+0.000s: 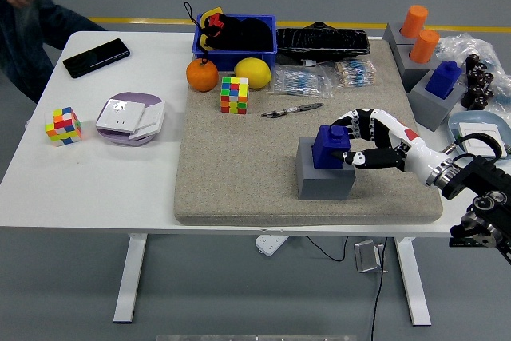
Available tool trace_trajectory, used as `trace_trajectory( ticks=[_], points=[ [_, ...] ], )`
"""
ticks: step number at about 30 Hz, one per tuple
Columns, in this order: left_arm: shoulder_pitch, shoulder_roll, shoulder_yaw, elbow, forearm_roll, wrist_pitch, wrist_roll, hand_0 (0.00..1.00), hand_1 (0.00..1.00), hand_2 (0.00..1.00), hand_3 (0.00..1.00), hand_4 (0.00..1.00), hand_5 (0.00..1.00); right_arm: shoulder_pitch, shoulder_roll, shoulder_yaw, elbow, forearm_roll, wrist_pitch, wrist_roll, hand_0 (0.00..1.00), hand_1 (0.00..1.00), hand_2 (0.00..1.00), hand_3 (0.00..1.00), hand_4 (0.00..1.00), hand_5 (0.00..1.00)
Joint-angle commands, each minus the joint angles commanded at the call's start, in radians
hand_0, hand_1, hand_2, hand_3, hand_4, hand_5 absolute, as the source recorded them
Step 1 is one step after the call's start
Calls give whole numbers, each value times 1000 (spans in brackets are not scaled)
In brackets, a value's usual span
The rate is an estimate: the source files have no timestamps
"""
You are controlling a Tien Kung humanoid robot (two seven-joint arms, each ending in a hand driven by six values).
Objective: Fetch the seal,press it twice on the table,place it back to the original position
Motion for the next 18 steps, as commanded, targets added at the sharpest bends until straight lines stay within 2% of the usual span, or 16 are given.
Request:
trace_trajectory(
  ticks=[1, 2, 13, 14, 18],
  points=[
    [0, 0, 0, 0, -1, 0, 0, 733, 696, 691, 746, 675, 304, 0, 0, 0, 0, -5, 0, 1, 697, 678, 640, 675, 983, 2],
    [1, 0, 1, 0, -1, 0, 0, 733, 694, 691, 745, 675, 305, 0, 0, 0, 0, -6, 1, 1, 760, 762, 734, 783, 998, 2],
    [-2, 0, 1, 0, -2, -1, 0, 733, 696, 691, 745, 676, 305, 2, 0, 2, 3, -15, 2, 3, 780, 787, 776, 803, 998, 43],
    [-2, 0, 1, 0, -1, -1, 0, 733, 696, 691, 745, 676, 305, 2, -1, 2, 3, -16, 2, 3, 812, 822, 826, 843, 998, 199],
    [-2, -1, 2, 1, -3, -2, 0, 733, 696, 691, 745, 676, 305, 2, -1, 1, 3, -17, 2, 2, 812, 822, 826, 843, 998, 199]
  ],
)
